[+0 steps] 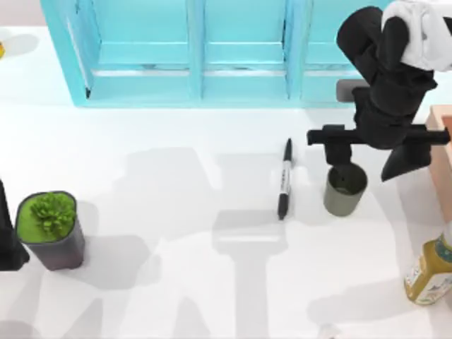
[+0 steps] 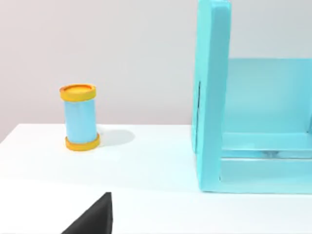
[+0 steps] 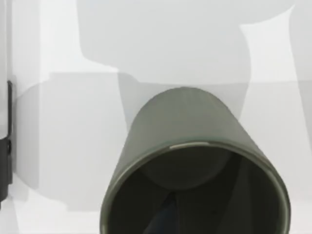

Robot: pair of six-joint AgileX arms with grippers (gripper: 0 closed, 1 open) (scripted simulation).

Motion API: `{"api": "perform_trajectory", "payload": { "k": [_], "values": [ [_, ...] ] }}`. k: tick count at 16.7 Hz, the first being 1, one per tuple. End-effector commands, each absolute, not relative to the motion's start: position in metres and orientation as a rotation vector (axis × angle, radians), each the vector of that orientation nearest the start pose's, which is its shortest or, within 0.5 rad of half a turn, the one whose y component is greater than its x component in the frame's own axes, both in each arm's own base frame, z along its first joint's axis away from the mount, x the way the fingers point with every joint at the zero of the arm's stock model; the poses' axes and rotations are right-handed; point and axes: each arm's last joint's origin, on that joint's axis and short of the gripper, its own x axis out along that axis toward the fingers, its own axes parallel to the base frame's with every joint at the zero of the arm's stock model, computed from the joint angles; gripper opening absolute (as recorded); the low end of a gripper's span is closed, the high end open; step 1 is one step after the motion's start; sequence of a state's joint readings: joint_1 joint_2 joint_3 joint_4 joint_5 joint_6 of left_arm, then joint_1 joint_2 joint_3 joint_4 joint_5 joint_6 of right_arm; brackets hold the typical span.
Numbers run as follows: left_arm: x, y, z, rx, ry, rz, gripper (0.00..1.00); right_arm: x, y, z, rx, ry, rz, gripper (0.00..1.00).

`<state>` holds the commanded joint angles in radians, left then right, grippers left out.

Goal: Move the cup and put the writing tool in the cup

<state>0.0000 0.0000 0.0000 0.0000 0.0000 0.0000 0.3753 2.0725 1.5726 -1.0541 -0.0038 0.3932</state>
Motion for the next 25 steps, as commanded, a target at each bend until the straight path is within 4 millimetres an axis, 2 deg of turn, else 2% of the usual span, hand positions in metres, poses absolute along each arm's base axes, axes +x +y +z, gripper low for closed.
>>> {"api": "perform_trajectory", "payload": {
  "k": [1,2,11,13,16,21,23,25],
  "values": [
    [0.106,-0.001,0.160,0.000,0.000,0.000,1.00,0.369,0.150,0.167,0.017,1.557,0.001,0.98],
    [0.106,-0.001,0.160,0.000,0.000,0.000,1.00,0.369,0.150,0.167,0.017,1.557,0.001,1.00],
    [0.106,-0.001,0.160,0.000,0.000,0.000,1.00,0.370,0.149,0.168,0.018,1.558,-0.001,1.00],
    [0.106,-0.001,0.160,0.000,0.000,0.000,1.00,0.372,0.151,0.174,0.016,1.564,-0.002,1.00],
    [0.106,-0.001,0.160,0.000,0.000,0.000,1.00,0.379,0.154,0.201,0.012,1.573,-0.002,1.00],
    [0.106,-0.001,0.160,0.000,0.000,0.000,1.00,0.379,0.154,0.281,0.015,1.567,-0.001,1.00],
    [0.106,-0.001,0.160,0.000,0.000,0.000,1.00,0.374,0.151,0.302,0.016,1.565,-0.002,1.00],
    [0.106,-0.001,0.160,0.000,0.000,0.000,1.00,0.370,0.149,0.315,0.018,1.559,-0.001,1.00]
  ]
}}
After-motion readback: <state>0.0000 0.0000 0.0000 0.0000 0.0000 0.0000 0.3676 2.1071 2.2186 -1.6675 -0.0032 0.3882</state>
